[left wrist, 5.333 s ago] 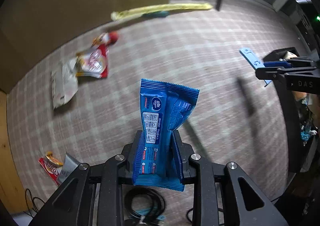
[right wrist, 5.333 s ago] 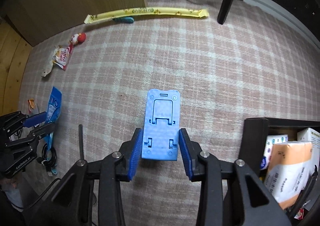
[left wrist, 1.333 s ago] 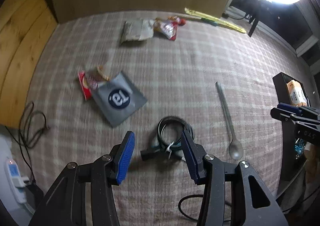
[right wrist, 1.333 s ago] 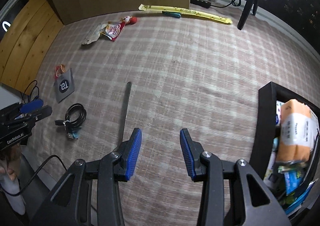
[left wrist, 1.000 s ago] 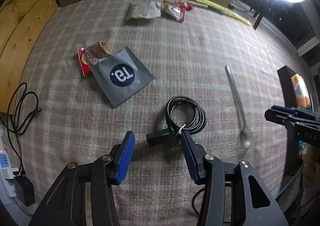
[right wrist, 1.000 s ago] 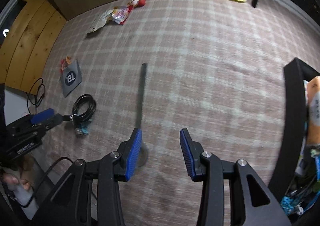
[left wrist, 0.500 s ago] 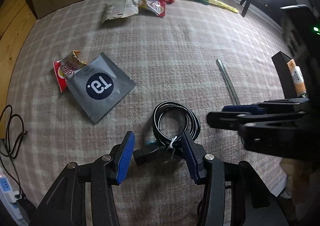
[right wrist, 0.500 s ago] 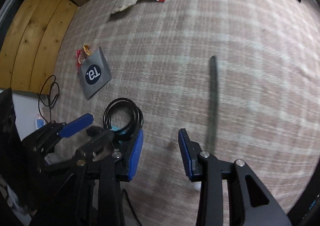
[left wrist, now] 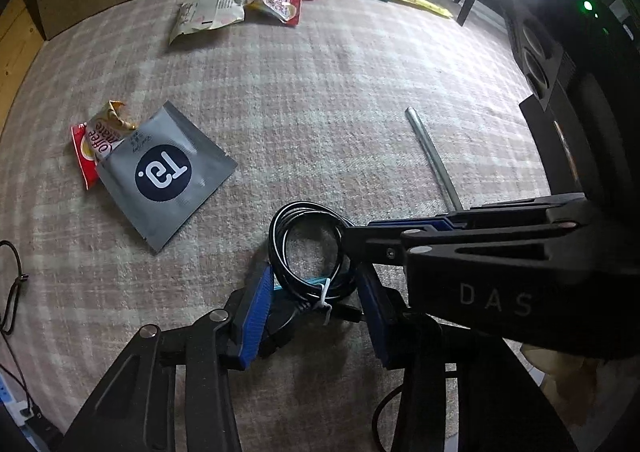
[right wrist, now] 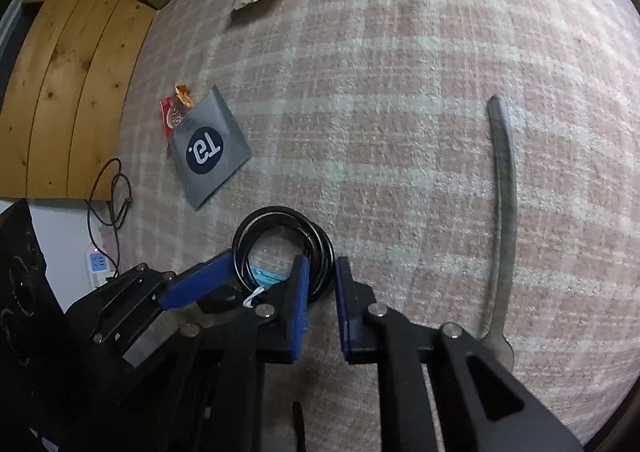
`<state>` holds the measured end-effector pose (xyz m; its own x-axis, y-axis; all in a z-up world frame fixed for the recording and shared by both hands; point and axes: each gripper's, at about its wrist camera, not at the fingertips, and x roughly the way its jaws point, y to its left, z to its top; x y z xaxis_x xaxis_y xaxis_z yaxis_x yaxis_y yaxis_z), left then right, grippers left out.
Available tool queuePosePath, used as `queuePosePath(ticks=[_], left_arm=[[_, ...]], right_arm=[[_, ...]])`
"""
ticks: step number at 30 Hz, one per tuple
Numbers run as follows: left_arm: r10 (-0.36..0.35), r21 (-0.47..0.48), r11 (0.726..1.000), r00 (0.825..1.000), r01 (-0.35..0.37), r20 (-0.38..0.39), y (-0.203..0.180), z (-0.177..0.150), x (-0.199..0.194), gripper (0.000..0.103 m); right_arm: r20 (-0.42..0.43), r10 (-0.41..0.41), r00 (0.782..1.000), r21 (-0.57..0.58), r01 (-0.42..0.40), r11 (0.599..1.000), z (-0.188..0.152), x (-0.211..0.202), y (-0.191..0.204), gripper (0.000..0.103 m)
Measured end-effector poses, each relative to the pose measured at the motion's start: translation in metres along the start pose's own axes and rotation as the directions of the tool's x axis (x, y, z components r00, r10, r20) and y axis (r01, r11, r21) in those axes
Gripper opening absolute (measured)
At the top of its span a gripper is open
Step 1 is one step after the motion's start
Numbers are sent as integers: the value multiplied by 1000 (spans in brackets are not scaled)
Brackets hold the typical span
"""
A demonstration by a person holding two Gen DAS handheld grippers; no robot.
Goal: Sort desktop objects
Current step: 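Move both tools to the black coiled cable and grasp it together, then lift the black cable with both tools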
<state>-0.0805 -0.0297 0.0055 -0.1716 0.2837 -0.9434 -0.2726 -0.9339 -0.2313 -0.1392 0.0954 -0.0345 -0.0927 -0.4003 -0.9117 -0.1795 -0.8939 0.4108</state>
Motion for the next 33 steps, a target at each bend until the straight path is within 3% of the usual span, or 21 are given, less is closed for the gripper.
queuePosePath(ticks=[3, 8, 14, 20, 22, 23, 24, 28, 30, 33], left_arm=[[-12, -12, 1000, 1000, 13, 12, 3, 0, -2, 30], [-20, -11, 1000, 1000, 20, 18, -2, 12, -1, 27], [-23, 34, 999, 999, 21, 44, -45, 25, -11, 27], [-29, 91, 996, 997, 23, 75, -77, 15, -32, 27], [-65, 110, 992, 995, 57, 78, -94, 14, -39, 19], [-109, 116, 988, 992, 101, 65, -108, 14, -39, 6], [-110, 132, 986, 992, 101, 68, -124, 14, -40, 4], [-57, 198, 980, 994, 38, 91, -175, 18, -38, 6], [-57, 189, 981, 994, 39, 95, -182, 21, -38, 13], [-7, 147, 989, 995, -8, 102, -172, 23, -39, 13]], right_arm=[[11, 5, 1000, 12, -5, 1000, -3, -1, 2, 14], [45, 24, 999, 24, -25, 999, -10, -16, -3, 12], [99, 18, 995, 31, -21, 999, -22, -49, -18, 12], [154, 26, 988, 49, -34, 998, -34, -88, -50, 12], [170, 32, 985, 51, -42, 998, -41, -101, -62, 11], [167, 72, 983, 52, -81, 995, -45, -107, -69, 5], [157, 94, 983, 63, -105, 992, -51, -114, -78, 3], [214, 8, 977, 55, -20, 998, -68, -143, -104, 3], [226, 10, 974, 63, -25, 998, -75, -156, -123, 3], [240, -9, 971, 55, -4, 998, -82, -167, -141, 4]])
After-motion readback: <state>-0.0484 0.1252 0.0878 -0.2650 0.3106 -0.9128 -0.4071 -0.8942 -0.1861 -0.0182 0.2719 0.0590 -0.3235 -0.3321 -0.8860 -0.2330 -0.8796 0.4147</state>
